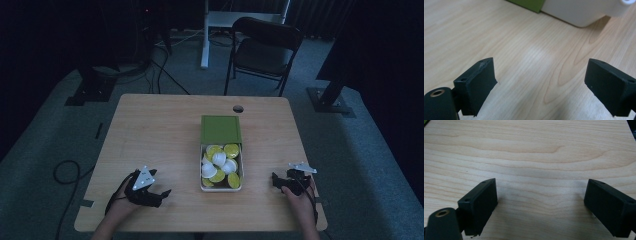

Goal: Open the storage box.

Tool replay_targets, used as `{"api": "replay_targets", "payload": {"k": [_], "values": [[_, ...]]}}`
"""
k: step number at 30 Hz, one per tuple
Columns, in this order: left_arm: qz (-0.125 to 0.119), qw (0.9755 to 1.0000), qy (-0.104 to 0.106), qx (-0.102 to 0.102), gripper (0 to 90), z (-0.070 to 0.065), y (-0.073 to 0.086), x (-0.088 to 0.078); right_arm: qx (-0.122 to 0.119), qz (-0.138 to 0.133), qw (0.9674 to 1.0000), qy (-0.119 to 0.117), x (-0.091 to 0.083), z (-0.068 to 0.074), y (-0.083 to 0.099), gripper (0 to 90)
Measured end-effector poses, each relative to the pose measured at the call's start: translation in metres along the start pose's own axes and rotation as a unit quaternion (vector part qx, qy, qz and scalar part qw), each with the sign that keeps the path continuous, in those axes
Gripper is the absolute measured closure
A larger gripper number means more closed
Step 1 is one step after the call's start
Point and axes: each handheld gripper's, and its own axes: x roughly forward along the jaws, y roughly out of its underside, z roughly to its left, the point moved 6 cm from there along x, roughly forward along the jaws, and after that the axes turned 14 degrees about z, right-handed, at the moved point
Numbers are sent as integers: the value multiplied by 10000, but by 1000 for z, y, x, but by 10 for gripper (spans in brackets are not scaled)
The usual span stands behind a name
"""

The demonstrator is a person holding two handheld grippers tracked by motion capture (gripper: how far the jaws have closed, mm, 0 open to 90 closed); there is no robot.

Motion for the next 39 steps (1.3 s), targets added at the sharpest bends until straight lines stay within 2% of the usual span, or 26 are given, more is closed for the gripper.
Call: {"api": "replay_targets", "payload": {"k": [7, 9, 12, 15, 17, 18, 21, 29, 39], "values": [[117, 9999, 26, -83, 89, 3, 6, 2, -1, -1, 10000, 1, 0, 0, 0, 108], [253, 9995, 118, -149, 39, 5, 8, 5, 1, -1, 10000, 0, 0, 0, 0, 108], [381, 9991, 52, -180, 14, 7, 13, 8, 0, -1, 10000, 0, 0, 0, 0, 108], [378, 9990, -1, -255, 14, 10, 17, 7, 0, 0, 10000, 0, 0, 0, 0, 108], [291, 9990, -25, -346, 14, 13, 18, 5, 0, -1, 10000, 0, 0, 0, 0, 108], [246, 9989, -103, -383, 14, 15, 20, 4, 0, -1, 10000, 0, 0, 0, 0, 108], [166, 9986, -108, -490, 14, 21, 25, 3, 0, -1, 10000, 0, 0, 0, 0, 108], [314, 9973, -182, -632, 15, 30, 40, 2, 2, 1, 10000, 0, 0, 0, 0, 108], [482, 9948, 2, -892, 15, 36, 45, 2, 3, 4, 10000, -1, 0, 0, 0, 108]]}}
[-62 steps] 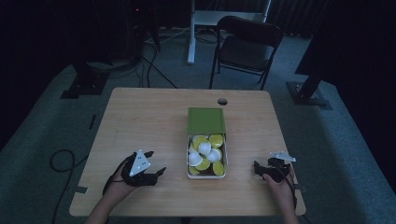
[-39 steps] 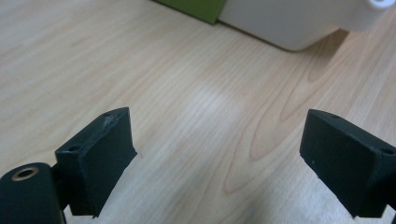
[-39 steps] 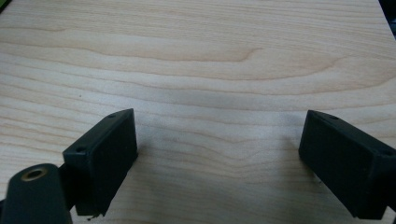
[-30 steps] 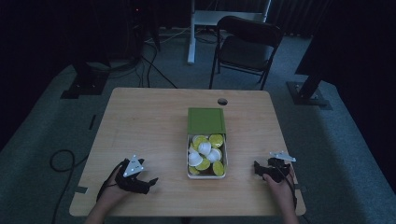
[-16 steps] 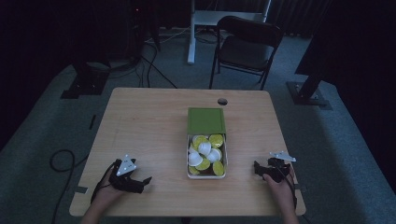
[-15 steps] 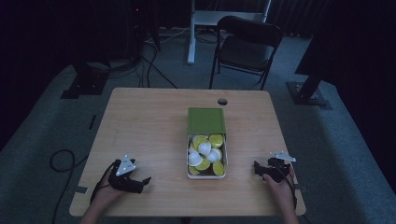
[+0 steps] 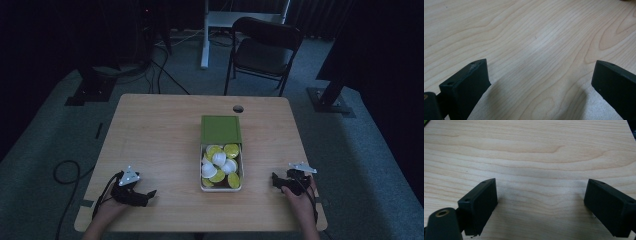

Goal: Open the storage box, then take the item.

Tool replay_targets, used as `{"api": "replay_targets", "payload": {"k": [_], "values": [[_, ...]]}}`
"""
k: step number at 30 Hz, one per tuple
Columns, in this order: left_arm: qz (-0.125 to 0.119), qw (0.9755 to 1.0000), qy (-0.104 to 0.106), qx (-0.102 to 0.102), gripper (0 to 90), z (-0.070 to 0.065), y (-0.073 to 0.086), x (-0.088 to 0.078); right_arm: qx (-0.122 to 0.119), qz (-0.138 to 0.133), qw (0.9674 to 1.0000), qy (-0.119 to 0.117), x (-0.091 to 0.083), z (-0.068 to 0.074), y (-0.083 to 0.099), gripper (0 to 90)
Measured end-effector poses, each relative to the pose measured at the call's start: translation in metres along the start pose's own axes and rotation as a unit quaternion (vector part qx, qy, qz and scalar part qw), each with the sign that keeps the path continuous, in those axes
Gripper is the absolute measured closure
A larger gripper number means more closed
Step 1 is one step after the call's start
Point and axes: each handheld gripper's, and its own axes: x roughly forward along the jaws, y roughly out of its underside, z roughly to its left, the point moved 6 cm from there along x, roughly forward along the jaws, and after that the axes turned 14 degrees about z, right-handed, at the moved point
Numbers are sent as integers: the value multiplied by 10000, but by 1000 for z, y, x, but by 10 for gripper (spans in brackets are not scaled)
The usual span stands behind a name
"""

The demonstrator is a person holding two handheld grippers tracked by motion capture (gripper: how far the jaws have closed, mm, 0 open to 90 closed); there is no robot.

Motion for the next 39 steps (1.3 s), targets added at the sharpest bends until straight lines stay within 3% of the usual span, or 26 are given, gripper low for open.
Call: {"api": "replay_targets", "payload": {"k": [5, 8, 10, 11, 39], "values": [[231, 9997, 21, -117, 14, 2, 1, 4, -34, 2, 10000, -17, 0, 0, 0, 108], [233, 9996, -8, -170, 14, 3, 0, 4, -57, 2, 10000, -39, 0, -1, 0, 108], [250, 9995, -41, -169, 14, 3, 0, 4, -64, 3, 10000, -35, 0, -1, 0, 108], [311, 9993, -167, -119, 14, 3, 0, 5, -64, 3, 10000, -34, 0, -1, 0, 108], [297, 9993, -182, -148, 14, 4, 0, 6, 44, 35, 10000, 29, -2, 2, 2, 108]]}}
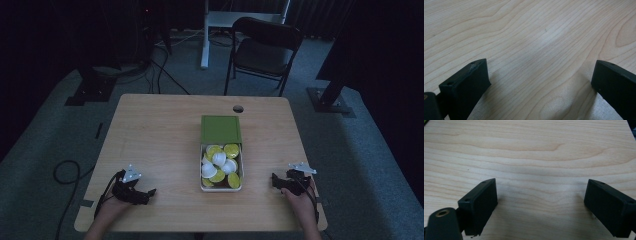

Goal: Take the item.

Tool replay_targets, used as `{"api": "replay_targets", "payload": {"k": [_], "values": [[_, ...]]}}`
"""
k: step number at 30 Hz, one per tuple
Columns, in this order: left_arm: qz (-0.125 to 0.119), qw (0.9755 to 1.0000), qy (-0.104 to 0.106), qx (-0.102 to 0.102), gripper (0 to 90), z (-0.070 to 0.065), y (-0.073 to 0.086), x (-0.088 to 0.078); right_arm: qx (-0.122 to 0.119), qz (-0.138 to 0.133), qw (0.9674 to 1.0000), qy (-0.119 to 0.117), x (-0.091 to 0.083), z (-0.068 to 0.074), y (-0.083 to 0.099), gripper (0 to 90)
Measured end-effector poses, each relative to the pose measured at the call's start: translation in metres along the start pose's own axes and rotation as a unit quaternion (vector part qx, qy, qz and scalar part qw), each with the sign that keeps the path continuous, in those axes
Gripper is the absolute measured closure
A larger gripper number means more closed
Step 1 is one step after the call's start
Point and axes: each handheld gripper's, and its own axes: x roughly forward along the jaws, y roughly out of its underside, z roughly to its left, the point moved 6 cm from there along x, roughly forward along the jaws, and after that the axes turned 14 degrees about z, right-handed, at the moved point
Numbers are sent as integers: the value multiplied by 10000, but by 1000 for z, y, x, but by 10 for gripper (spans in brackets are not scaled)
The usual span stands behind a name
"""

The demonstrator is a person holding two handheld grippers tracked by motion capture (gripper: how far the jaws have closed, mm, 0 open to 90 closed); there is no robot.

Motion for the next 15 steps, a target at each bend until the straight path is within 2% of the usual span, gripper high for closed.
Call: {"api": "replay_targets", "payload": {"k": [3, 7, 15], "values": [[-2, 10000, 0, -1, 14, 0, 0, 0, 30, 30, 10000, -62, -1, 3, 1, 108], [1, 10000, -2, 2, 15, 0, 0, 0, 5, 101, 9996, -261, -5, 10, 1, 108], [-1, 10000, -1, -2, 15, 0, 0, 0, -130, -36, 9992, -380, -16, 24, -7, 122]]}}
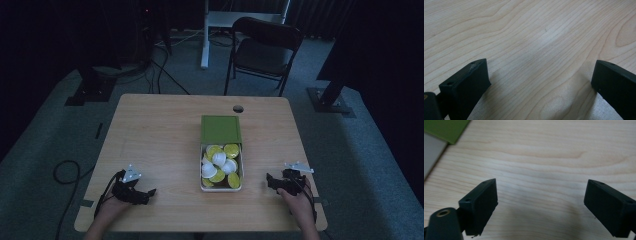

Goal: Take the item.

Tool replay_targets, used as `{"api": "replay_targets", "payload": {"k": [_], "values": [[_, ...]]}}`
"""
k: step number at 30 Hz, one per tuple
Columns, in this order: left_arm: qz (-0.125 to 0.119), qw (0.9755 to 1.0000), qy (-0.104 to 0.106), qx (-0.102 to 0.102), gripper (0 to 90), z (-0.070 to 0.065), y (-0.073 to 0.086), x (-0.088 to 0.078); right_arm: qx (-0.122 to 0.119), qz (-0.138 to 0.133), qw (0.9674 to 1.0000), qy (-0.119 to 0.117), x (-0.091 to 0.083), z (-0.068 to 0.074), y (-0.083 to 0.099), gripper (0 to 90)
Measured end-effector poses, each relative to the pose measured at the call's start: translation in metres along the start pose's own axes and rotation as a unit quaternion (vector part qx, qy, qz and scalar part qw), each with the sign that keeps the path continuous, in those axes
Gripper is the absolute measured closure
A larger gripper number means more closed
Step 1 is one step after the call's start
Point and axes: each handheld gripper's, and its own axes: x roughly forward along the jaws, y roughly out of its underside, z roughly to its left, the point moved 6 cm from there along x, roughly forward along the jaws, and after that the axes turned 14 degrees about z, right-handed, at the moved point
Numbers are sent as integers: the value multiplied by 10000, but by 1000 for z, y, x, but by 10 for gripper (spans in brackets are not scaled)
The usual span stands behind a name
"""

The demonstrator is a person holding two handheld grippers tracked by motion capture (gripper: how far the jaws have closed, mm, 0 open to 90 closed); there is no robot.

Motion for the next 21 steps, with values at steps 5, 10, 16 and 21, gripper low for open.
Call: {"api": "replay_targets", "payload": {"k": [5, 10, 16, 21], "values": [[0, 10000, 0, 1, 15, 0, 0, 0, -23, -99, 9999, -94, -7, 10, -7, 122], [2, 10000, 0, 2, 15, 0, 0, 0, 55, -188, 9994, -273, -15, 20, -14, 122], [0, 10000, 0, -1, 15, 0, 0, 0, -2, -352, 9990, -291, -28, 29, -24, 122], [4, 10000, -2, 0, 15, 0, 0, 0, -64, -519, 9979, -374, -43, 38, -34, 122]]}}
